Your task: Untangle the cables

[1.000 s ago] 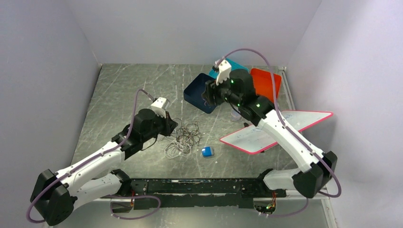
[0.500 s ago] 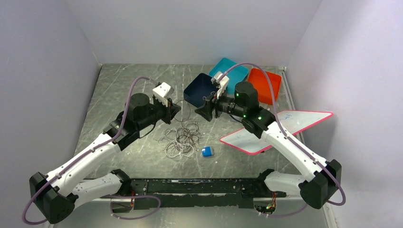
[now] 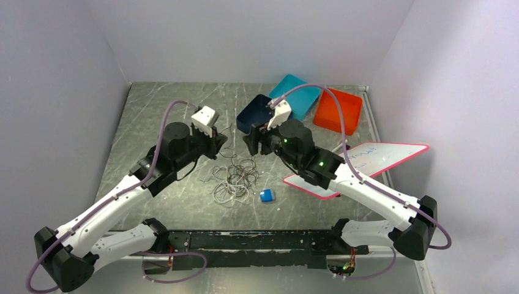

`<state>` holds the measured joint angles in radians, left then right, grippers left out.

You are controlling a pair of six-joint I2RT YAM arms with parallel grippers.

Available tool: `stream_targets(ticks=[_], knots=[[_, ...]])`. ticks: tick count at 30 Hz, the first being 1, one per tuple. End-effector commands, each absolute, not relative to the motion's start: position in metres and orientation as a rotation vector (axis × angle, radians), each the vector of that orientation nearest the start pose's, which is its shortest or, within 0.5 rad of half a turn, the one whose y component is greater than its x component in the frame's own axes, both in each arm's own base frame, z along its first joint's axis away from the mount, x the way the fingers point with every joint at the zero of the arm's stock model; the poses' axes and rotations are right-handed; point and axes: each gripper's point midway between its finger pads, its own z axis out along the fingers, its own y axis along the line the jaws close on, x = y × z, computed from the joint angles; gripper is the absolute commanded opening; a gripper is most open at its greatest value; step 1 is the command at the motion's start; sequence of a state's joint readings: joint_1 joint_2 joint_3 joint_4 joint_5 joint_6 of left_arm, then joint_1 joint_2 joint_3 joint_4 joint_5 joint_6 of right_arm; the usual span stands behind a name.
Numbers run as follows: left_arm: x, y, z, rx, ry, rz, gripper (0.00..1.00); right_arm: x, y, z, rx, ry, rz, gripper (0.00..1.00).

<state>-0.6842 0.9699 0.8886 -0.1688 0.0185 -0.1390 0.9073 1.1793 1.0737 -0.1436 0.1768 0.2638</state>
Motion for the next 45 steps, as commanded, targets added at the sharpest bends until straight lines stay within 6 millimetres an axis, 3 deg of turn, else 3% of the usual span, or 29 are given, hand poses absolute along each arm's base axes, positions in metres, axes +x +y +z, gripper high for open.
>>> stream_targets(ticks=[1,8,14,21,26,36,45], knots=[[0.269,-0.204,0.274,0.397,1.787,-0.511,0.07,0.284,0.266,0.296,-0.074,1.857,0.416,0.66],[0.262,-0.190,0.271,0.364,1.797,-0.482,0.07,0.260,0.264,0.259,-0.091,2.028,0.275,0.66],[0.260,-0.187,0.264,0.346,1.811,-0.477,0.07,0.219,0.269,0.224,-0.164,2.181,0.208,0.67],[0.261,-0.191,0.259,0.346,1.822,-0.493,0.07,0.171,0.270,0.168,-0.341,2.447,0.210,0.68],[0.261,-0.194,0.257,0.352,1.828,-0.504,0.07,0.146,0.261,0.135,-0.363,2.570,0.231,0.69],[0.264,-0.199,0.251,0.371,1.839,-0.510,0.07,0.152,0.220,0.100,-0.299,2.676,0.014,0.71],[0.267,-0.201,0.247,0.384,1.843,-0.499,0.07,0.175,0.156,0.088,-0.052,2.726,-0.069,0.71]])
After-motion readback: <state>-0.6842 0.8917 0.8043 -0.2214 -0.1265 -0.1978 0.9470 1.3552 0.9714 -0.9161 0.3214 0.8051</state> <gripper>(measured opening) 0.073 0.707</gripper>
